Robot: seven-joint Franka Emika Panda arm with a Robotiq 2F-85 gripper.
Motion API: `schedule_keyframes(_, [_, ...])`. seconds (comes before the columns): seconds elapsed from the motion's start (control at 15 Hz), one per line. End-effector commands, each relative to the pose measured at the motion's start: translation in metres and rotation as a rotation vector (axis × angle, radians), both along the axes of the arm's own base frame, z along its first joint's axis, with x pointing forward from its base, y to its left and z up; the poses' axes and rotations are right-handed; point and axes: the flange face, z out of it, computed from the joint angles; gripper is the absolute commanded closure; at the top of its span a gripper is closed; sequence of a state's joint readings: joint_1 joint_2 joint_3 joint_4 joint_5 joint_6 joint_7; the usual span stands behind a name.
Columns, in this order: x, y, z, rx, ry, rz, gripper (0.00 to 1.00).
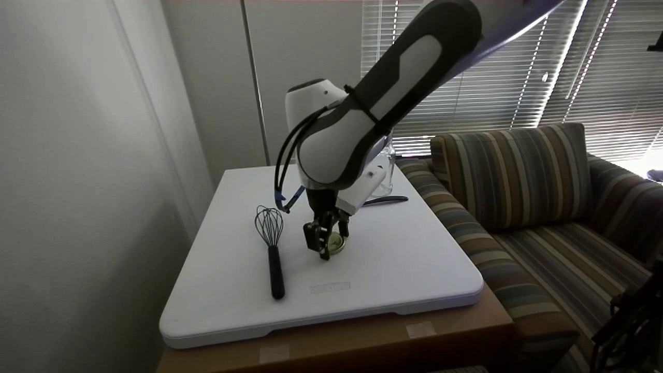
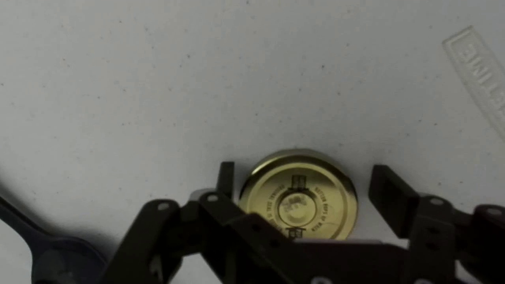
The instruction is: Put the lid to the jar on the table
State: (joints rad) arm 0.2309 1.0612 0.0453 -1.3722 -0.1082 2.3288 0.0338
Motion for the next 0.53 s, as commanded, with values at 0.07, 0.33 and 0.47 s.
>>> schedule_keyframes(0.07, [-0.001,-0.008,-0.005,0.021,0.03,-0.022,0.0])
schedule_keyframes(0.33, [0.011,-0.033,0.044,0.04,0.055,-0.014,0.0])
schedule_keyframes(0.47, [0.015,-0.045,0.075,0.024,0.072,0.007,0.0])
